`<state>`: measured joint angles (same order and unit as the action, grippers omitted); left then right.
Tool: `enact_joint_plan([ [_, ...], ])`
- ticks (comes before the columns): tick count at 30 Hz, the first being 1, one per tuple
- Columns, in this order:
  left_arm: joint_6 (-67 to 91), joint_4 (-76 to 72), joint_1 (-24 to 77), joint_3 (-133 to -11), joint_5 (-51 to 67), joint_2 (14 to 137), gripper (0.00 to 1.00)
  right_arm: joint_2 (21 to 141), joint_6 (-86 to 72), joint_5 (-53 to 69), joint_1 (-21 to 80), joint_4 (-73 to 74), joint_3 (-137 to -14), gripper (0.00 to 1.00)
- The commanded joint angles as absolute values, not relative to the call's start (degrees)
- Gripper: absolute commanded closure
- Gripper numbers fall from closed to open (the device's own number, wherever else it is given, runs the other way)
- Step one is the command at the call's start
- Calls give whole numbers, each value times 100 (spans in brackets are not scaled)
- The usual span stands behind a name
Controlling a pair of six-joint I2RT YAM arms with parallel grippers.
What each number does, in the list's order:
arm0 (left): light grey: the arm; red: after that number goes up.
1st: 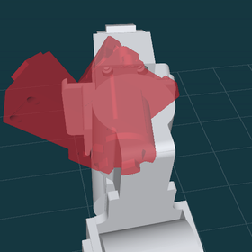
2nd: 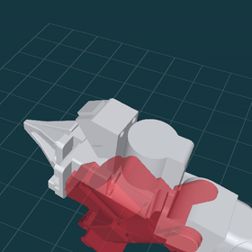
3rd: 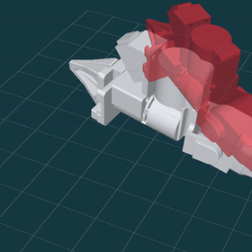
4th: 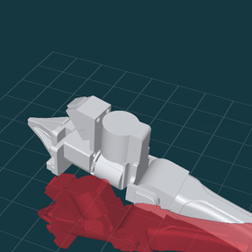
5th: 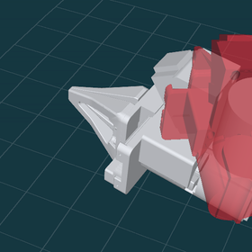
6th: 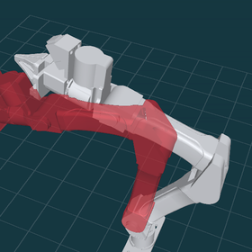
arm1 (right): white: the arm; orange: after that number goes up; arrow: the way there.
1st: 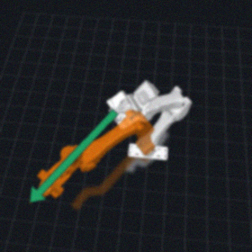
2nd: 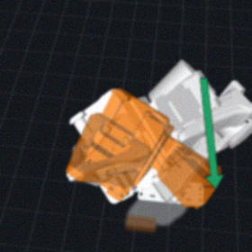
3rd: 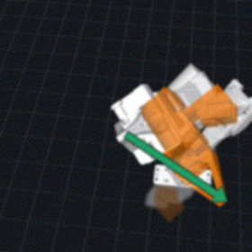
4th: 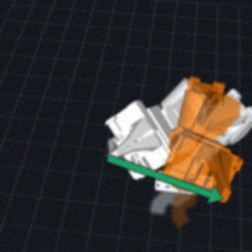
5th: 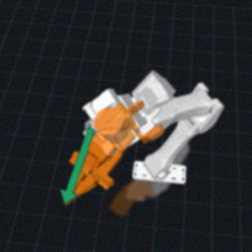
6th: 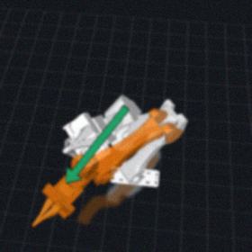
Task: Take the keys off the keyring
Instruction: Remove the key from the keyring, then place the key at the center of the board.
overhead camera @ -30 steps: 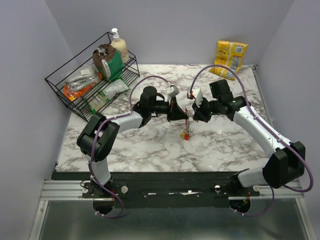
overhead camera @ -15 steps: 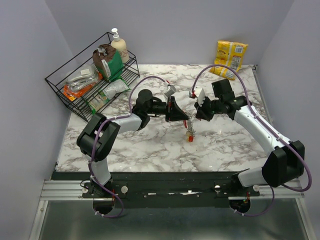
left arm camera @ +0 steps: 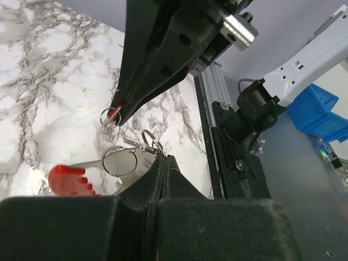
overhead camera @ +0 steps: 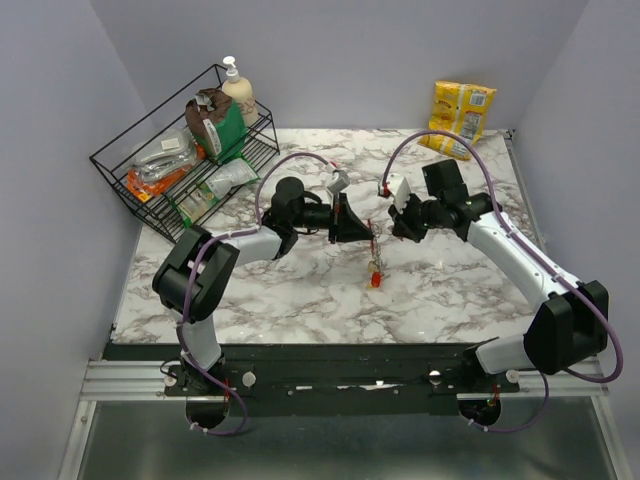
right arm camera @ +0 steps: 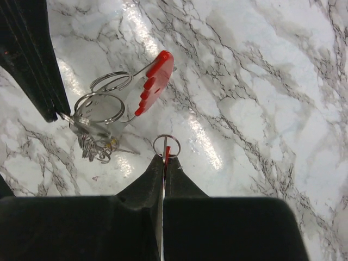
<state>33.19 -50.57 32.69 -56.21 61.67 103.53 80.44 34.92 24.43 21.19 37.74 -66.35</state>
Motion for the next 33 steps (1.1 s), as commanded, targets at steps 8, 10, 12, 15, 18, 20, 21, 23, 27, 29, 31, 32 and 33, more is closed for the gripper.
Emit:
enact_joint_plan([
  [8, 1136, -2752, 2927, -5915, 5556, 10002, 100, 8717, 2883, 1653, 1512, 3375, -6837, 94],
  [10, 994, -2567, 2874, -5932, 5520, 10011, 100, 8902, 2822, 1311, 1433, 3358, -6934, 94],
  [12, 906, -2453, 2830, -5959, 5467, 10028, 100, 9219, 2778, 1065, 1284, 3366, -7074, 94],
  [15, 835, -2356, 2760, -6003, 5423, 10028, 100, 9605, 2725, 731, 1100, 3366, -7285, 94],
  [18, 809, -2259, 2698, -6064, 5397, 10011, 100, 9913, 2716, 414, 1002, 3419, -7479, 94],
  [20, 774, -2241, 2689, -6064, 5370, 9985, 100, 10186, 2681, 185, 897, 3454, -7655, 93],
  [21, 782, -2224, 2663, -6064, 5370, 9976, 100, 10274, 2672, 124, 870, 3472, -7734, 92],
  [23, 765, -2224, 2646, -6056, 5396, 9958, 100, 10502, 2602, 26, 809, 3515, -7900, 90],
  [27, 773, -2250, 2593, -6012, 5432, 9914, 100, 10819, 2514, -237, 747, 3638, -8147, 87],
  [29, 782, -2276, 2575, -5994, 5502, 9905, 100, 10959, 2479, -255, 747, 3752, -8244, 86],
  [31, 791, -2294, 2566, -5977, 5511, 9905, 100, 11004, 2417, -281, 747, 3805, -8332, 85],
  [32, 800, -2294, 2566, -5968, 5511, 9897, 100, 11030, 2408, -290, 747, 3806, -8341, 84],
  [33, 782, -2285, 2558, -5968, 5519, 9896, 100, 11048, 2408, -299, 738, 3814, -8367, 83],
])
